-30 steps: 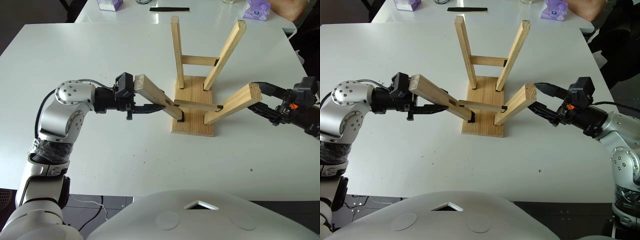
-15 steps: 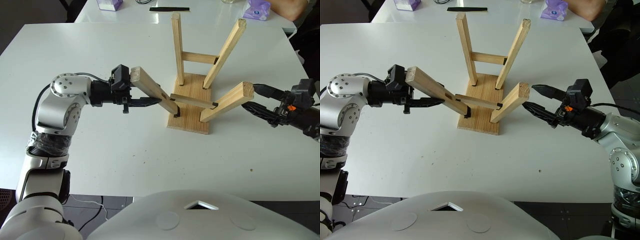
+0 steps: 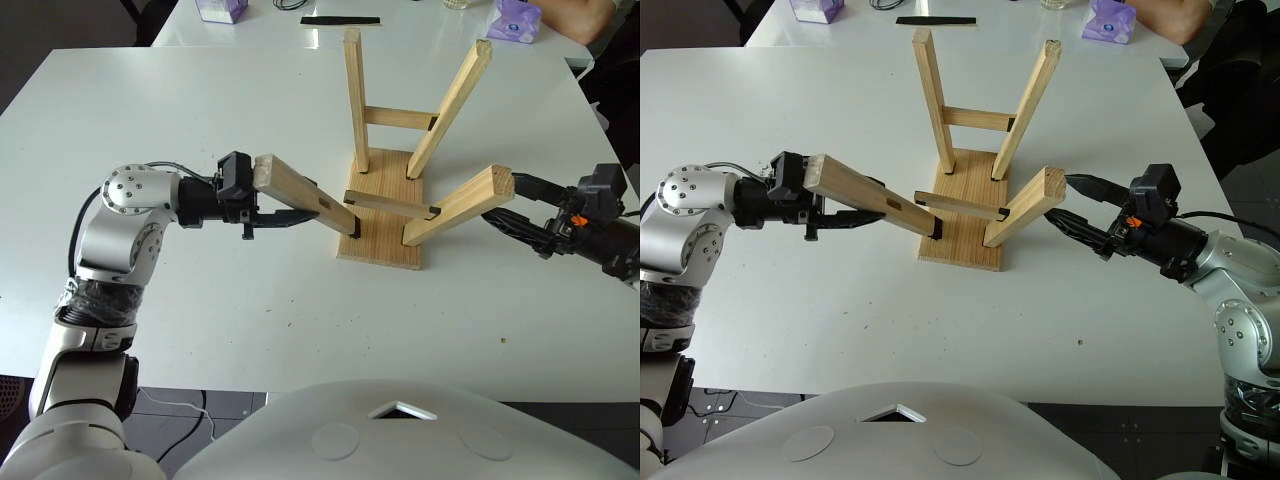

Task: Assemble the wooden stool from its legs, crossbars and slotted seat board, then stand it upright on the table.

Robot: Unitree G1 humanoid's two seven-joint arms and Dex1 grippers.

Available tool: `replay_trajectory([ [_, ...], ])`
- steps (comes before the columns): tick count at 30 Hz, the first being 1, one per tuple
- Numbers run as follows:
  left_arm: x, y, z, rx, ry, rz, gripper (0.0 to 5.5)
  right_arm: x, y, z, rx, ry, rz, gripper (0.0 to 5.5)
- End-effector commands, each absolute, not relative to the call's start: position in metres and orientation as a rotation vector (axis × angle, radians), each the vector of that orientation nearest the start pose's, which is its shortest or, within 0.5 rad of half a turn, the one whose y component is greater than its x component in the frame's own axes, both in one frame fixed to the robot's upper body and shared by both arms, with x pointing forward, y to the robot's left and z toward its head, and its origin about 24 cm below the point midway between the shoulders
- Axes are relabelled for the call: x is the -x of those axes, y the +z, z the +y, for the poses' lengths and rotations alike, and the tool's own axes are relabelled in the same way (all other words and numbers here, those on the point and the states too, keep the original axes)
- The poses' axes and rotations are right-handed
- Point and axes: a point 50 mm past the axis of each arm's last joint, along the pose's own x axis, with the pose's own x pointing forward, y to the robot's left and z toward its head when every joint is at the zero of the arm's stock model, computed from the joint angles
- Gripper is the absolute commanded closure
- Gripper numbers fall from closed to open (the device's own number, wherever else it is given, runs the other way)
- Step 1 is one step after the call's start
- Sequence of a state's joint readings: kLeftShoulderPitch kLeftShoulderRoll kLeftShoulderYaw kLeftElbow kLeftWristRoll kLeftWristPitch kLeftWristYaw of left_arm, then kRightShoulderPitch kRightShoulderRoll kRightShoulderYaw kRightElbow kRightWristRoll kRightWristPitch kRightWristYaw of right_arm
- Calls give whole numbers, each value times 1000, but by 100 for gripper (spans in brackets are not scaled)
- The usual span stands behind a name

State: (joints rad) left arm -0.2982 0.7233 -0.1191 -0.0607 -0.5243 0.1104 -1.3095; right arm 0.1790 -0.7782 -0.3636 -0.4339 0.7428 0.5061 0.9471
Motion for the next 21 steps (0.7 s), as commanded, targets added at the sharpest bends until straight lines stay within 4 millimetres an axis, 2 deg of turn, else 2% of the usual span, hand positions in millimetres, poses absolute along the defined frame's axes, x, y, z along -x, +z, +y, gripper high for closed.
replay_trajectory([
  [1,-243,101,194,-357,-1496,302,345,-194,147,-247,77,915,163,231],
  [6,-227,97,190,-297,-1558,353,345,-194,147,-247,85,914,166,231],
  [13,-213,103,174,-108,-1589,351,345,-193,144,-246,89,906,167,231],
  [17,-215,104,172,-121,-1568,345,345,-193,143,-246,95,906,171,231],
  [21,-227,107,176,-214,-1506,309,345,-193,144,-246,100,904,171,231],
])
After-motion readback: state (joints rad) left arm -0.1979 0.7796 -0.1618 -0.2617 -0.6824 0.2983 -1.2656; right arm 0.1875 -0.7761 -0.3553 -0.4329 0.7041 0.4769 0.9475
